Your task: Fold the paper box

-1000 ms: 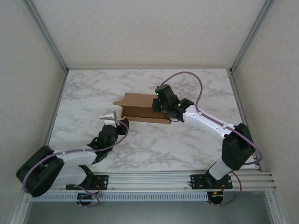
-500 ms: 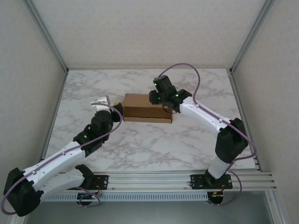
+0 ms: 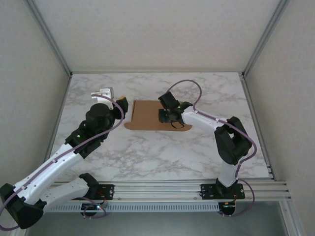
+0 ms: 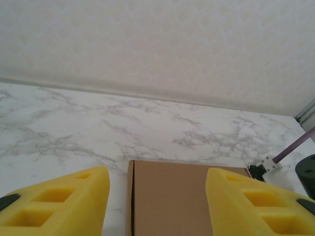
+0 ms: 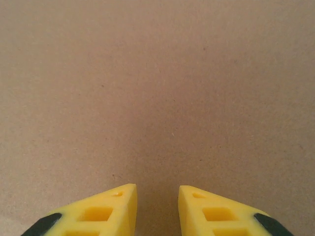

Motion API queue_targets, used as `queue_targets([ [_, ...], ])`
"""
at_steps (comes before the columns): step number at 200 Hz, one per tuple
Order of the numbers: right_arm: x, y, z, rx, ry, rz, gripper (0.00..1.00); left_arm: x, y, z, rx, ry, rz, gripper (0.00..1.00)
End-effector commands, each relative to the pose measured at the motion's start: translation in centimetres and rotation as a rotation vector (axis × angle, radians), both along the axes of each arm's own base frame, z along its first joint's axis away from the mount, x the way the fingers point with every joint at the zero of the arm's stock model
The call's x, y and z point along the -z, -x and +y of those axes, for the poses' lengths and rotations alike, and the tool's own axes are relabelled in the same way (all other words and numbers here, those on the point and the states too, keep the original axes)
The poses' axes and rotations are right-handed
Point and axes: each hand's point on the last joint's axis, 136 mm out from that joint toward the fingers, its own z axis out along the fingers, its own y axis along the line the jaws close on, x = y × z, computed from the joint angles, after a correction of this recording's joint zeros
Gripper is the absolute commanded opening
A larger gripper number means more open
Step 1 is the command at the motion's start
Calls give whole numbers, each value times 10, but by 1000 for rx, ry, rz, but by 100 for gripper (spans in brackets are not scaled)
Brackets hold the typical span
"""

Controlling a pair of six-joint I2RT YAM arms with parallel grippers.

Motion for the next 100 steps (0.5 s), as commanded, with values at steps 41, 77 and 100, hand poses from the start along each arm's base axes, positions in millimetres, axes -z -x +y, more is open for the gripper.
queue_targets([
  [41, 55, 25, -18, -37, 133, 145, 28, 45, -30, -5, 87, 126, 172, 55],
  [77, 70, 44, -23, -73, 131, 201, 28, 93, -52, -2, 69, 169, 292, 58],
  [100, 80, 56, -24, -100, 125, 251, 28, 136, -66, 3, 49, 211, 410, 58],
])
